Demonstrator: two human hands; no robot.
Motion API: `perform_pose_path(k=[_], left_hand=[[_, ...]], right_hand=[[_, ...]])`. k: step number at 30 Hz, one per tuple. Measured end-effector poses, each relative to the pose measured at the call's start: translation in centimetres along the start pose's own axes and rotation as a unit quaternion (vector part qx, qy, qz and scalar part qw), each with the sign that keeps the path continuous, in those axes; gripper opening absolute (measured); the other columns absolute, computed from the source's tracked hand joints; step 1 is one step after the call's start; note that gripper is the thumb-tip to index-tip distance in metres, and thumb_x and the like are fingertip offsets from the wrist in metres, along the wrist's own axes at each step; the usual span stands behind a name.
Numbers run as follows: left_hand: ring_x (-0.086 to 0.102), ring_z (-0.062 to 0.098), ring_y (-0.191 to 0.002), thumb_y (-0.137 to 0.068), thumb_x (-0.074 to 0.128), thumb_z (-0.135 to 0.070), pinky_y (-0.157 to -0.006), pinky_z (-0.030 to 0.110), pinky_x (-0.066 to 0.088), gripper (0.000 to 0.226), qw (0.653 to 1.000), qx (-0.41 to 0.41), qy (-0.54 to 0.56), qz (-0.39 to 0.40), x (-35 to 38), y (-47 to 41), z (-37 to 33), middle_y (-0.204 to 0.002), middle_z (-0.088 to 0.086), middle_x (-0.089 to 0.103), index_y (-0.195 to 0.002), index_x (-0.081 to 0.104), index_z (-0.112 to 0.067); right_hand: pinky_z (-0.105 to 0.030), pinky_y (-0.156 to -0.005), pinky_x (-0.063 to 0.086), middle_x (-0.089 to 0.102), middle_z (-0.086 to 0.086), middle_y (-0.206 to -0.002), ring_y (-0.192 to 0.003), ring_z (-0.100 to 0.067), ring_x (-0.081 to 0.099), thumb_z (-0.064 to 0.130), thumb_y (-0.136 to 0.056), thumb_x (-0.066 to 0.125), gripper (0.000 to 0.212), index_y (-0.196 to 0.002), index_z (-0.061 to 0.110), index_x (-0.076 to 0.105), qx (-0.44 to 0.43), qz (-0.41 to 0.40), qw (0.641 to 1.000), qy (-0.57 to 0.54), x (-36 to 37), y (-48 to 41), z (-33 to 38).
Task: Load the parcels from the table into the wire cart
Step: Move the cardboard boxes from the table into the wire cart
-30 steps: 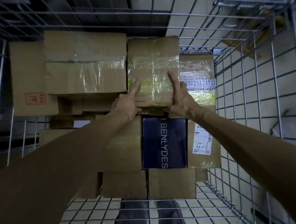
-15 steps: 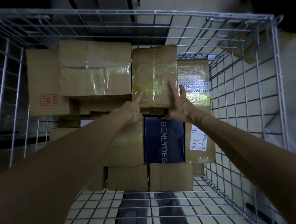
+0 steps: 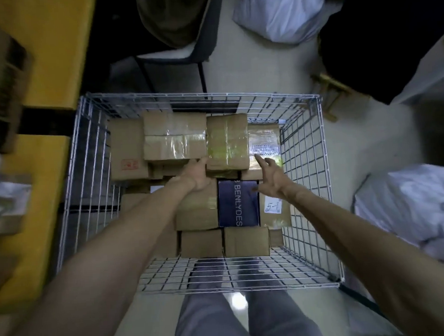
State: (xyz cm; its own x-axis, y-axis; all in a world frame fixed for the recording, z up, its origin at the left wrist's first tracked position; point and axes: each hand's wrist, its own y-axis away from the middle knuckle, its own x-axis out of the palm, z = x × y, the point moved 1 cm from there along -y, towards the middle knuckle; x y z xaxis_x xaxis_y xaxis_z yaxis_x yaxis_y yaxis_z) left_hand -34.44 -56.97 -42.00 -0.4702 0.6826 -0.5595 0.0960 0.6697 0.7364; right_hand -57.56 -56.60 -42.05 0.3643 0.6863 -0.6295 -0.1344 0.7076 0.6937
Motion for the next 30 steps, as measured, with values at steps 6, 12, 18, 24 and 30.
perform_pose_path(k=[6, 12, 18, 24, 30], left_hand=[[0.036, 0.033, -0.140, -0.093, 0.064, -0.026, -0.115, 0.043, 0.034, 0.068, 0.995, -0.006, -0.005, -0.103, -2.4, 7.9, -1.8, -0.155, 0.013, 0.033, -0.152, 0.031, -0.023], [0.023, 0.034, -0.147, -0.096, 0.060, -0.031, -0.120, 0.047, 0.024, 0.068, 0.981, -0.036, 0.019, -0.187, -2.6, 14.6, -3.3, -0.162, 0.012, 0.018, -0.155, 0.025, -0.028], [0.027, 0.037, -0.144, -0.095, 0.058, -0.043, -0.118, 0.050, 0.026, 0.069, 0.958, -0.094, 0.020, -0.271, -2.7, 22.5, -3.4, -0.159, 0.016, 0.021, -0.155, 0.025, -0.030], [0.026, 0.032, -0.146, -0.098, 0.052, -0.047, -0.118, 0.045, 0.027, 0.064, 0.927, -0.119, 0.016, -0.355, -4.0, 31.5, -2.0, -0.161, 0.014, 0.021, -0.154, 0.029, -0.024], [0.024, 0.034, -0.146, -0.097, 0.051, -0.050, -0.117, 0.047, 0.026, 0.063, 0.889, -0.189, 0.024, -0.417, -4.4, 40.5, 1.6, -0.161, 0.011, 0.020, -0.153, 0.031, -0.027]], right_hand=[[-0.039, -0.115, 0.033, 0.006, -0.014, -0.163, -0.145, -0.038, 0.025, 0.032, -0.087, 0.072, 0.098, -0.158, 0.023, 0.005, -0.081, -0.011, 0.996, 0.048, -3.7, 5.4, 2.6], [-0.040, -0.116, 0.031, 0.004, -0.016, -0.162, -0.146, -0.038, 0.023, 0.033, -0.083, 0.075, 0.100, -0.158, 0.024, 0.009, -0.161, -0.011, 0.983, 0.086, -6.0, 8.6, 3.8], [-0.042, -0.116, 0.030, 0.013, -0.018, -0.160, -0.144, -0.038, 0.025, 0.044, -0.085, 0.072, 0.099, -0.158, 0.023, 0.009, -0.235, -0.045, 0.954, 0.179, -9.5, 12.1, 6.9], [-0.047, -0.116, 0.031, 0.017, -0.017, -0.158, -0.143, -0.038, 0.025, 0.049, -0.087, 0.067, 0.093, -0.157, 0.021, 0.013, -0.311, -0.053, 0.927, 0.205, -11.3, 16.6, 13.3], [-0.046, -0.115, 0.030, 0.018, -0.013, -0.159, -0.144, -0.035, 0.023, 0.047, -0.088, 0.066, 0.088, -0.157, 0.022, 0.016, -0.394, -0.066, 0.886, 0.235, -11.3, 22.5, 21.8]])
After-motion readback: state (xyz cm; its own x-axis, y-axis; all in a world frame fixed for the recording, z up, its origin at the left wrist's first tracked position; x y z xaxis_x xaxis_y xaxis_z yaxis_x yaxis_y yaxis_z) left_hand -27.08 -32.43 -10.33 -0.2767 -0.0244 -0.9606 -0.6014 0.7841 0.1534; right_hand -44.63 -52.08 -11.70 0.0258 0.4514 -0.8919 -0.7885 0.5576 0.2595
